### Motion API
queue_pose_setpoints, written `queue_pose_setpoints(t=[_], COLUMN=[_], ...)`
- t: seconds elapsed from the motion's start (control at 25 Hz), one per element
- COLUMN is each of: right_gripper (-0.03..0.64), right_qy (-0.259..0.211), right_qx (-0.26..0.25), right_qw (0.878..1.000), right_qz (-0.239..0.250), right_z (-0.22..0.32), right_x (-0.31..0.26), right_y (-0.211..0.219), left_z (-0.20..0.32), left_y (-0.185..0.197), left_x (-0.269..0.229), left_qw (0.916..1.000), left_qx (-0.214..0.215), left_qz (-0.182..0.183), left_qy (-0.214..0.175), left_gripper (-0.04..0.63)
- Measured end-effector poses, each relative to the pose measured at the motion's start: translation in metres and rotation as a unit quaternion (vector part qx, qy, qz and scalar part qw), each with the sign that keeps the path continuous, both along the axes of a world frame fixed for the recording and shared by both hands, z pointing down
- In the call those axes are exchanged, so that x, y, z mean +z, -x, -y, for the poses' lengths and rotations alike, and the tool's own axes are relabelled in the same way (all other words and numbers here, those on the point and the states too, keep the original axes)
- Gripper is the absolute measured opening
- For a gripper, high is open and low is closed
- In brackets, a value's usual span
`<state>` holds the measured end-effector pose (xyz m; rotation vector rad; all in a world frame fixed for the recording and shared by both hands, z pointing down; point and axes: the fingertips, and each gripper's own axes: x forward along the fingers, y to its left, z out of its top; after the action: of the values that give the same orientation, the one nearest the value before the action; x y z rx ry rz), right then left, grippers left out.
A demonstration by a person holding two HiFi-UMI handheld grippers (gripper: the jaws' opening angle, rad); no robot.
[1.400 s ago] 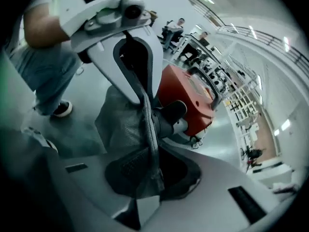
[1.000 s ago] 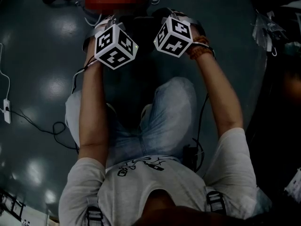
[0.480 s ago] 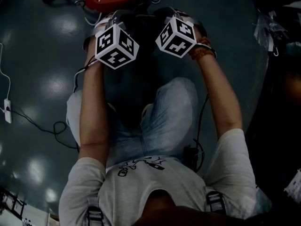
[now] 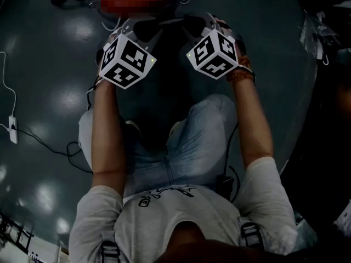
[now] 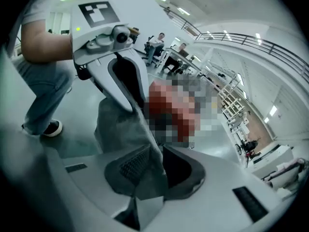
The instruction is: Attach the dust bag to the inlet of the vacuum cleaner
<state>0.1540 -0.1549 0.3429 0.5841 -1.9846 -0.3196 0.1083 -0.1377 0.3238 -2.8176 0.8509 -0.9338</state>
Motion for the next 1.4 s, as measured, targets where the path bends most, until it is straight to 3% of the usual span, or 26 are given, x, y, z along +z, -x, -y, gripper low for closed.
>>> queue_pose_setpoints(t=[0.12, 0.2, 0.32, 0.48, 0.64, 0.88, 1.4], right_gripper=[0.061, 0.061, 0.06, 0.031, 0.012, 0.012, 0.011], right_qy=[-0.006, 0.0, 0.012, 0.008, 0.0, -0.005, -0.013], right_qx=[0.04, 0.064, 0.098, 0.152, 0.163, 0.177, 0.165], right_qw=[0.996, 0.987, 0.964, 0.932, 0.922, 0.906, 0.908], right_qz=[0.074, 0.147, 0.248, 0.33, 0.352, 0.385, 0.385], right_z=[-0.003, -0.007, -0.015, -0.013, -0.012, -0.011, -0.015], right_x=[-0.021, -0.036, -0.048, -0.05, -0.048, -0.047, -0.051], right_y=[0.006, 0.015, 0.027, 0.024, 0.021, 0.02, 0.026], left_z=[-0.004, -0.007, -0.013, -0.014, -0.01, -0.016, -0.013], left_y=[0.006, 0.005, -0.002, -0.007, -0.006, 0.002, 0.003], left_x=[-0.014, -0.028, -0.044, -0.046, -0.043, -0.038, -0.04], left_qw=[0.9995, 0.998, 0.9945, 0.9933, 0.9925, 0.9939, 0.993], left_qx=[0.005, 0.003, -0.002, -0.027, -0.056, -0.067, -0.078], left_qz=[-0.032, -0.063, -0.105, -0.112, -0.108, -0.082, -0.083], left_qy=[0.005, -0.001, -0.005, -0.008, -0.012, -0.029, -0.031], left_gripper=[0.078, 0.049, 0.005, 0.003, 0.003, 0.005, 0.005])
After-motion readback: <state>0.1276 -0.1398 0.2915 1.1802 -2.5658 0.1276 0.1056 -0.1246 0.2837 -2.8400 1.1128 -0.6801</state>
